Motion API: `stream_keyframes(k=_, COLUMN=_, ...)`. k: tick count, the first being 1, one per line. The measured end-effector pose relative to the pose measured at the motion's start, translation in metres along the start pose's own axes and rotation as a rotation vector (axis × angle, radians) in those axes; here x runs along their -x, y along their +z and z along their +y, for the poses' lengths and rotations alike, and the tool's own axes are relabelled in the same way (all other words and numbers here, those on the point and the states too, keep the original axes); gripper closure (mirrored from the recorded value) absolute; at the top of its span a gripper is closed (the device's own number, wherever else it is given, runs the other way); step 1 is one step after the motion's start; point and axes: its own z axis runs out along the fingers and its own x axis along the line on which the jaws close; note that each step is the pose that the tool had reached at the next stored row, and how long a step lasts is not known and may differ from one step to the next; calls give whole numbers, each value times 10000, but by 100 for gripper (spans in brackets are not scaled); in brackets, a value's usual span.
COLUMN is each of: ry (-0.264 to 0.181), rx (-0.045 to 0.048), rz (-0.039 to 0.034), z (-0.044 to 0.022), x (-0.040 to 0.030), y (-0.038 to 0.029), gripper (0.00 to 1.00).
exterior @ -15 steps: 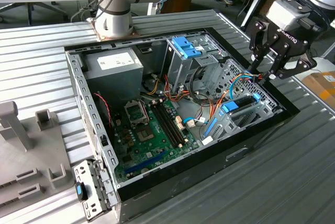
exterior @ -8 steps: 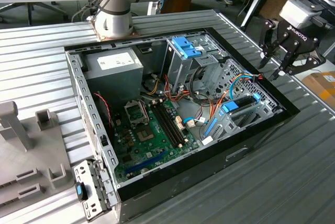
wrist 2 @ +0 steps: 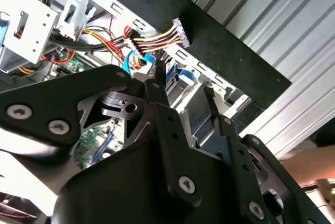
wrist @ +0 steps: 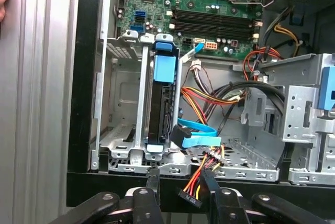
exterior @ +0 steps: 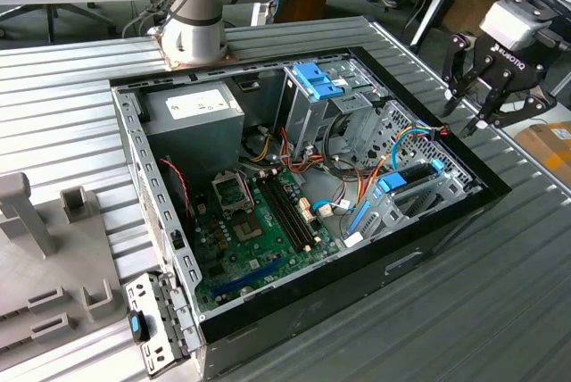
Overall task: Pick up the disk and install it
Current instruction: 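Insert the disk into the insertion slot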
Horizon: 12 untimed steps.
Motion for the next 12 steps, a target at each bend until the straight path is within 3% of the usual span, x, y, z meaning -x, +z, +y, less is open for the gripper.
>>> stream_keyframes(k=12, ry=-1613, rx=84, rz=-75, z=-80, x=-9, y=32, gripper=56)
